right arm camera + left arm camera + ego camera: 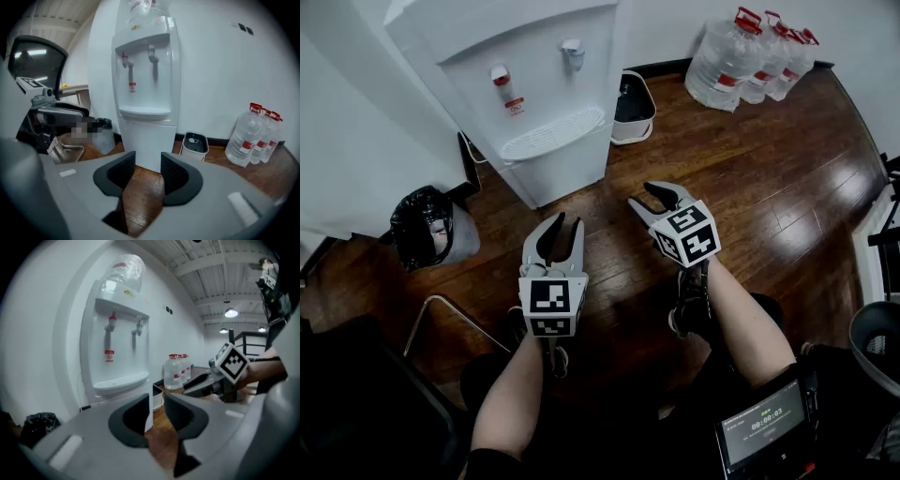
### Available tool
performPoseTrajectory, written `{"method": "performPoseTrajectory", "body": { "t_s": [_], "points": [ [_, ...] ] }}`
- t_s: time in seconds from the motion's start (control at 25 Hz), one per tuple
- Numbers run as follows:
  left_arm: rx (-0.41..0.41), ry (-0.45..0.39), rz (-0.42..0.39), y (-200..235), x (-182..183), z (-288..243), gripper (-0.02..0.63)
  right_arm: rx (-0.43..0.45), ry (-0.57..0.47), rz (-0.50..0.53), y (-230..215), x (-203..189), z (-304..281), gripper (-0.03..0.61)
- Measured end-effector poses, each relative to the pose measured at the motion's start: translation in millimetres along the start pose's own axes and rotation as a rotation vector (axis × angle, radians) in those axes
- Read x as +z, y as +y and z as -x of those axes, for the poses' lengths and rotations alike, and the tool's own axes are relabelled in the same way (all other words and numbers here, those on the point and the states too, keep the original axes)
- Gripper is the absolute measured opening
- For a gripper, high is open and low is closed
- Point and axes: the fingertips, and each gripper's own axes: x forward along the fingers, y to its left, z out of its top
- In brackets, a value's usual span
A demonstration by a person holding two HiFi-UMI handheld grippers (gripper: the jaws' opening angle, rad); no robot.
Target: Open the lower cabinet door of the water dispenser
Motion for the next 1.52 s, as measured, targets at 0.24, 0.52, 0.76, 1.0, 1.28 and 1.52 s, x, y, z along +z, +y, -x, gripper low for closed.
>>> {"method": "performPoseTrajectory", "body": {
  "t_s": [0.24,0.52,0.76,1.0,1.28,1.52],
  "points": [
    [-0.017,0.109,-0.013,28.4,-29.1,-27.8,0.123,0.062,0.120,0.060,-26.7,-10.6,-56.0,0.173],
    [-0.125,0.043,0.152,27.3,13.2,-48.8,0.118,0.228,0.250,0.360,-61.4,-4.8,-134.0,0.173],
    [-0.149,0.138,0.189,32.8,4.6,-62.0,0.114,0.285,0.271,0.495,-68.7,1.8,-186.1,0.237],
    [-0.163,0.135,0.234,38.9,7.3,-73.7,0.107,0.425,0.215,0.518,-74.5,11.5,-217.8,0.275],
    [-0.161,0.149,0.326,40.2,2.4,-67.0,0.097,0.513,0.184,0.535,-68.5,7.7,-216.3,0.254],
    [-0.173,0.142,0.330,32.7,6.9,-65.2,0.095,0.467,0.126,0.466,-68.8,10.0,-214.3,0.224]
  ]
}}
